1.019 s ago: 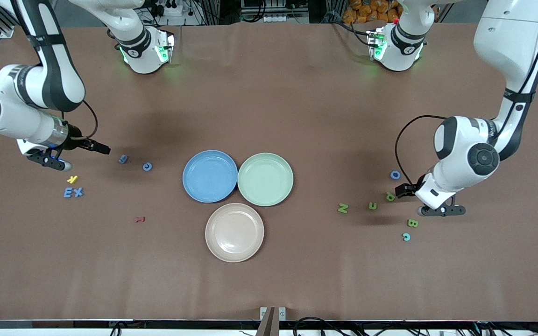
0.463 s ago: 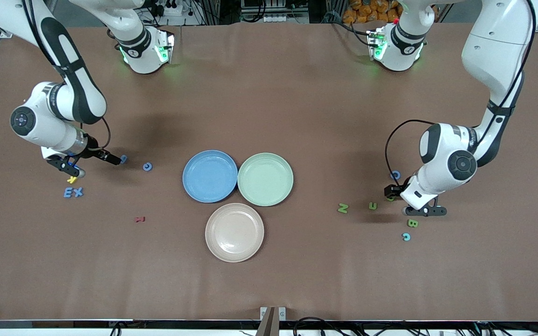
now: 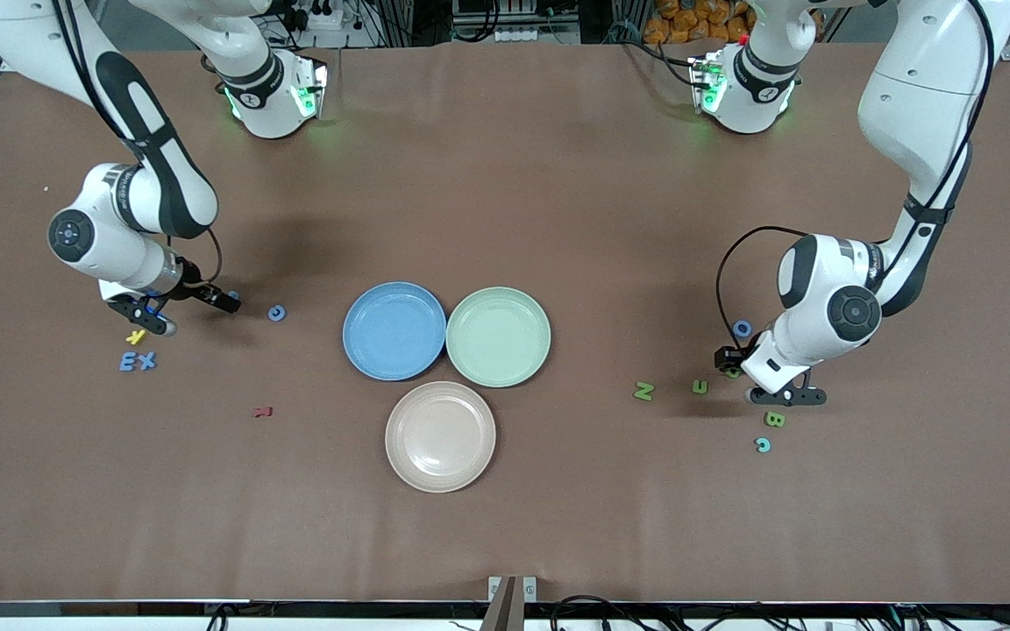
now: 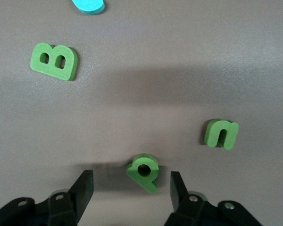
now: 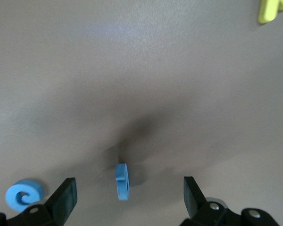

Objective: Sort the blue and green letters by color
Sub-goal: 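Grasp the green p with the left gripper while the right gripper grasps blue i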

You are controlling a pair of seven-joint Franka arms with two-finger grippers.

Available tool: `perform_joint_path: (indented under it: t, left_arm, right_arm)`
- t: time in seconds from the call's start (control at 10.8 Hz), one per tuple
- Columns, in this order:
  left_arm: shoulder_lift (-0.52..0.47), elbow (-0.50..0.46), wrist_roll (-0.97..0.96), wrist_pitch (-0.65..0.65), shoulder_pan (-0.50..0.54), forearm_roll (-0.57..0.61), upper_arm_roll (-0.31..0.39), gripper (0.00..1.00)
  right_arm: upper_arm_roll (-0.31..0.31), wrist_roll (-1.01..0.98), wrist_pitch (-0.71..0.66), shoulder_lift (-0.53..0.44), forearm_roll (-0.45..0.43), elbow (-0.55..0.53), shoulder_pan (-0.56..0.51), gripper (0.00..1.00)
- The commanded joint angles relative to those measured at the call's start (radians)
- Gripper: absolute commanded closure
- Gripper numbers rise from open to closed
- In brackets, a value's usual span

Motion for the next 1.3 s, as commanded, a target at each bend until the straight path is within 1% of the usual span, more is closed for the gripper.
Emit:
perform_joint_path:
  t: [0.0, 0.19, 0.37, 0.56, 0.65, 0.74, 0.93, 1.02, 1.11, 1.2]
  left_arm:
    - [0.013, 0.008, -0.020, 0.014, -0.005, 0.023, 0.001, 0.28]
    - [0.025, 0.009, -0.020, 0.015, -0.005, 0.023, 0.001, 0.30]
    - [0.028, 0.010, -0.020, 0.026, -0.006, 0.023, 0.001, 0.34]
    - [0.030, 0.010, -0.020, 0.026, -0.006, 0.023, 0.001, 0.48]
    - [0.030, 0.010, -0.020, 0.026, -0.006, 0.023, 0.001, 0.52]
    - [0.034, 0.011, -0.020, 0.026, -0.006, 0.023, 0.001, 0.54]
    - [0.037, 0.011, -0.020, 0.028, -0.008, 0.023, 0.001, 0.68]
    - [0.042, 0.011, -0.020, 0.029, -0.011, 0.023, 0.001, 0.76]
    - [0.042, 0.011, -0.020, 0.029, -0.015, 0.023, 0.001, 0.92]
    - [0.042, 0.011, -0.020, 0.029, -0.016, 0.023, 0.001, 1.00]
  right_arm:
    - [0.003, 0.016, 0.058, 0.057, 0.014, -0.008, 0.005, 0.00]
    - [0.004, 0.016, 0.049, 0.060, 0.014, -0.008, 0.005, 0.00]
    - [0.004, 0.018, 0.041, 0.059, 0.014, -0.008, 0.017, 0.00]
    - [0.004, 0.018, 0.006, 0.040, 0.014, -0.006, 0.019, 0.00]
    - [0.006, 0.018, -0.008, 0.025, 0.014, -0.006, 0.020, 0.00]
    - [0.004, 0.018, -0.008, 0.022, 0.014, -0.006, 0.020, 0.00]
    - [0.006, 0.016, -0.008, 0.022, 0.014, -0.006, 0.020, 0.00]
    - [0.004, 0.016, -0.008, 0.022, 0.014, -0.006, 0.020, 0.00]
    - [0.006, 0.016, -0.009, 0.022, 0.014, -0.006, 0.020, 0.29]
    - [0.006, 0.016, -0.009, 0.022, 0.014, -0.006, 0.020, 0.73]
